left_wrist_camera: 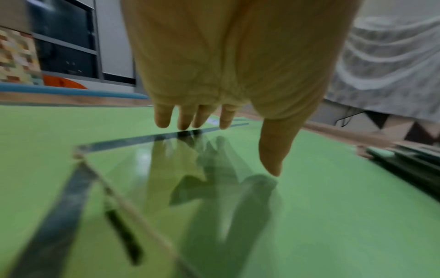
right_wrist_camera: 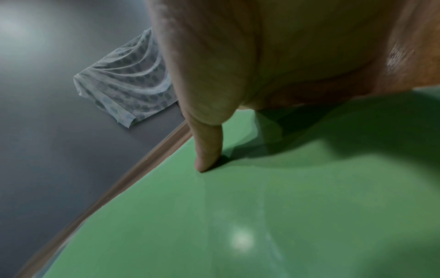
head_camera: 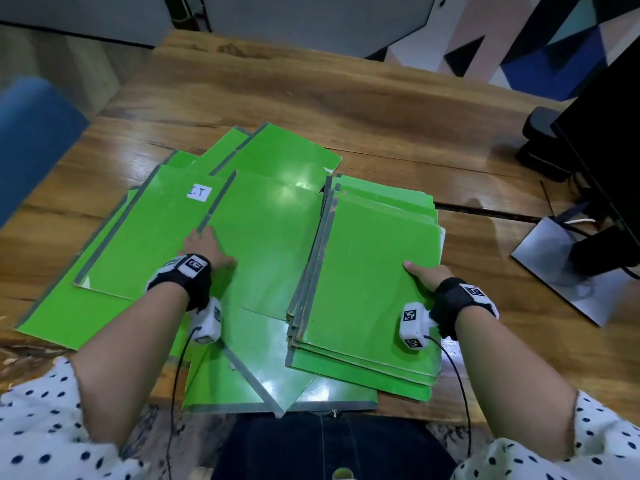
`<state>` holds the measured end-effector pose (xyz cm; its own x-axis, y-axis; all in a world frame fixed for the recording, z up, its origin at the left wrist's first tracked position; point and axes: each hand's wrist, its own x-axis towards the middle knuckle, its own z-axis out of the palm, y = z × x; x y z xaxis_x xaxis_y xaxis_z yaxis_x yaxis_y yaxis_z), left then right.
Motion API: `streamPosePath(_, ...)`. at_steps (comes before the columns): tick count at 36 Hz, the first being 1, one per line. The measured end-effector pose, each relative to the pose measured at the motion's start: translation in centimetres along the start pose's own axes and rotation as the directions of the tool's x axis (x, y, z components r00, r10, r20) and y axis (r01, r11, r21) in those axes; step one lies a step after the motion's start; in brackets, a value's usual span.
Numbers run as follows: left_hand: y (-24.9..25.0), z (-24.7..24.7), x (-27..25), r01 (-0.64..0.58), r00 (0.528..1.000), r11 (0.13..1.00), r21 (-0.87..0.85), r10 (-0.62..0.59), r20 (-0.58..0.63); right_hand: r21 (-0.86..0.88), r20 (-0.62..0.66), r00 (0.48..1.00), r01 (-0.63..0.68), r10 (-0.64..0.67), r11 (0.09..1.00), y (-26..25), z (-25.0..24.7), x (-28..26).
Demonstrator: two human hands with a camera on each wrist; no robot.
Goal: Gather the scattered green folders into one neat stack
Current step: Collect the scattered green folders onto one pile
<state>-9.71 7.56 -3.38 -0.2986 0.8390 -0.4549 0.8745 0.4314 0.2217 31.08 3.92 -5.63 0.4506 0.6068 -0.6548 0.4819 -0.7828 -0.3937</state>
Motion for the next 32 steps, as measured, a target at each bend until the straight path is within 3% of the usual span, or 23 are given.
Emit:
streamPosePath(8,-2.3,-1.3,0.2,0.093,0.985,0.969,-0.228,-0.123,-0.118,-0.004,0.015,1.000,0.023,-0.023,1.000,0.0,-0.3,0.0)
streamPosePath(15,-3.1,-3.2,-0.9,0.036,0.979,0.890,-0.454,-0.123,-0.165,-0.038,0.009,1.000,0.024,-0.024,0.999,0.1,-0.4,0.0)
streamPosePath(21,-0.8,-8.4,-0.4,-0.030,0.943,0.737,-0.675,-0.203,-0.264,-0.042,0.014,0.999,0.035,-0.035,0.998,0.0,-0.4,-0.3)
streamPosePath(23,0.0,-9.0,-0.4,-0.015,0.942,0.643,-0.766,-0.249,-0.227,-0.040,0.016,0.999,0.034,-0.033,0.999,-0.1,-0.4,-0.3)
streamPosePath(26,1.2,-7.5,-1.8,0.068,0.962,0.521,-0.851,-0.259,-0.081,-0.033,0.014,0.999,0.030,-0.030,0.999,0.1,-0.3,-0.3)
streamPosePath(29,1.5,-3.5,-3.9,0.194,0.963,0.493,-0.848,-0.259,0.069,-0.030,0.015,0.999,0.031,-0.030,0.999,0.1,-0.3,-0.4)
streamPosePath(32,0.7,0.3,-5.8,0.350,0.924,0.520,-0.779,-0.328,0.196,-0.037,0.014,0.999,0.035,-0.034,0.999,0.0,-0.4,-0.5)
